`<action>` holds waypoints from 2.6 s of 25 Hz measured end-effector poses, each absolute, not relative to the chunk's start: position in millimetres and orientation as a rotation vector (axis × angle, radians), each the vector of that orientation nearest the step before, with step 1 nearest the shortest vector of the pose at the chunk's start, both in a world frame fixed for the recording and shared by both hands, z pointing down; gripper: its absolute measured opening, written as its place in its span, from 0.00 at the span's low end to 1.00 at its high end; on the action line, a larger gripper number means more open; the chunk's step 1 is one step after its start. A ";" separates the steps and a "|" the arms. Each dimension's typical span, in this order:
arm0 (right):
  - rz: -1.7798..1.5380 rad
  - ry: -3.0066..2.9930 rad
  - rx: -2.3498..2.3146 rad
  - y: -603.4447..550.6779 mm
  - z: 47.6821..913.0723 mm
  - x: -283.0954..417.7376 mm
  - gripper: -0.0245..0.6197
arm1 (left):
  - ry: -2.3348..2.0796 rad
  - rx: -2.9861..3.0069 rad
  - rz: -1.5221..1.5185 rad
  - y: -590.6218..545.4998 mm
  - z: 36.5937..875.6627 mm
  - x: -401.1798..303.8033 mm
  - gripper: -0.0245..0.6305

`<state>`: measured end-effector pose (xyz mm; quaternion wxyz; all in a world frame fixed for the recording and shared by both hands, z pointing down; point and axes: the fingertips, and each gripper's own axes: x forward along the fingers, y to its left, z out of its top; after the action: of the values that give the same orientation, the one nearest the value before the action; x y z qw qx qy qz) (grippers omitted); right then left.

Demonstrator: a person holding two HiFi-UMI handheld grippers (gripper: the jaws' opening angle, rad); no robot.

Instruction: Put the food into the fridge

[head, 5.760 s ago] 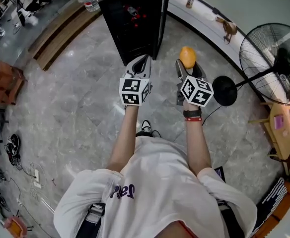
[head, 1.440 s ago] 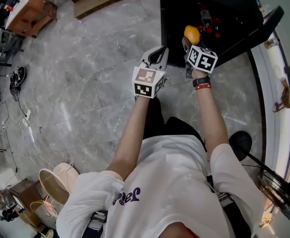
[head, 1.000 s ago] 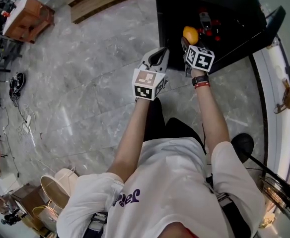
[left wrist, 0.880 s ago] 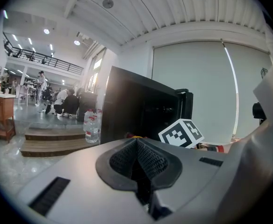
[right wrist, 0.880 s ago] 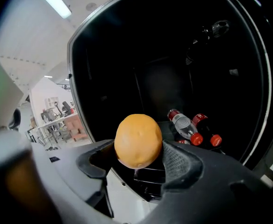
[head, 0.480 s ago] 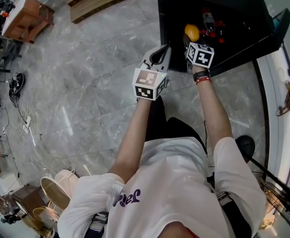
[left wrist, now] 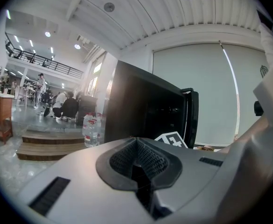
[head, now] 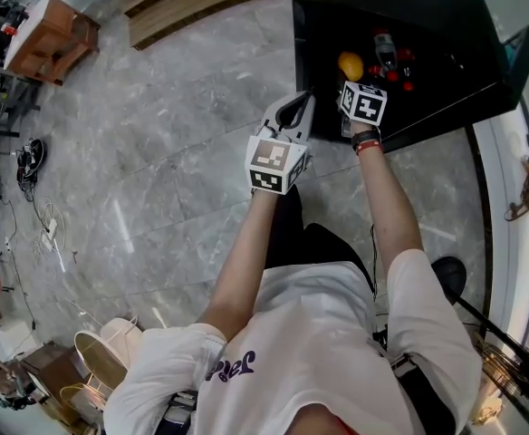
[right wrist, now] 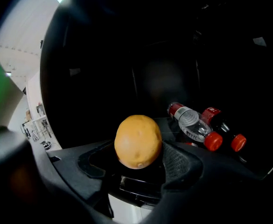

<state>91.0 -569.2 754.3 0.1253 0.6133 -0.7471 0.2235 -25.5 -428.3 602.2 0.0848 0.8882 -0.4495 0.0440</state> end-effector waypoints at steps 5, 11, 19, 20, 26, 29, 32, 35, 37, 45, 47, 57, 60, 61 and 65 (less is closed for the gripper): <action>0.622 -2.152 1.766 -586.9 765.0 90.6 0.53 | -1.338 2.649 0.119 -436.4 605.4 -27.9 0.07; 0.608 -2.128 1.764 -607.9 774.2 91.7 0.53 | -1.330 2.636 0.102 -442.4 614.3 -30.6 0.07; 0.599 -2.086 1.749 -610.6 780.7 87.9 0.53 | -1.300 2.651 0.112 -445.8 613.4 -29.4 0.07; 0.598 -2.091 1.745 -609.6 779.3 87.0 0.53 | -1.300 2.647 0.114 -444.7 612.5 -30.5 0.07; 0.609 -2.119 1.719 -605.6 776.3 86.4 0.63 | -1.297 2.638 0.135 -442.2 608.8 -32.7 0.07; 0.610 -2.126 1.711 -600.9 773.0 87.4 0.64 | -1.303 2.625 0.132 -441.3 607.8 -33.9 0.07; 0.611 -2.141 1.698 -598.2 772.0 86.2 0.64 | -1.305 2.612 0.133 -440.6 607.7 -34.0 0.07; 0.618 -2.140 1.699 -592.7 763.8 89.2 0.64 | -1.304 2.605 0.135 -438.9 602.7 -30.7 0.07; 0.623 -2.140 1.697 -587.8 757.1 91.8 0.64 | -1.302 2.601 0.138 -436.9 597.7 -27.8 0.07; 0.666 -2.126 1.698 -555.9 723.0 100.2 0.64 | -1.292 2.586 0.152 -422.3 564.6 -23.4 0.07; 0.674 -2.116 1.704 -544.4 712.0 104.1 0.64 | -1.297 2.573 0.147 -417.3 556.5 -21.1 0.07; 0.700 -2.125 1.686 -492.0 664.9 114.4 0.58 | -1.299 2.540 0.203 -385.5 524.6 -8.2 0.07; 0.711 -2.132 1.682 -480.0 649.6 118.4 0.55 | -1.309 2.527 0.213 -380.5 516.8 -8.2 0.07; 0.716 -2.134 1.678 -474.7 644.7 119.3 0.54 | -1.309 2.528 0.224 -377.9 514.0 -8.1 0.07; 0.722 -2.143 1.667 -449.5 622.6 123.2 0.52 | -1.321 2.531 0.257 -363.7 499.0 -8.1 0.07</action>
<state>123.2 -449.5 622.6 0.1653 0.5852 -0.7523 0.2535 -8.1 -363.7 499.0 0.1371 0.8745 -0.4566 0.0889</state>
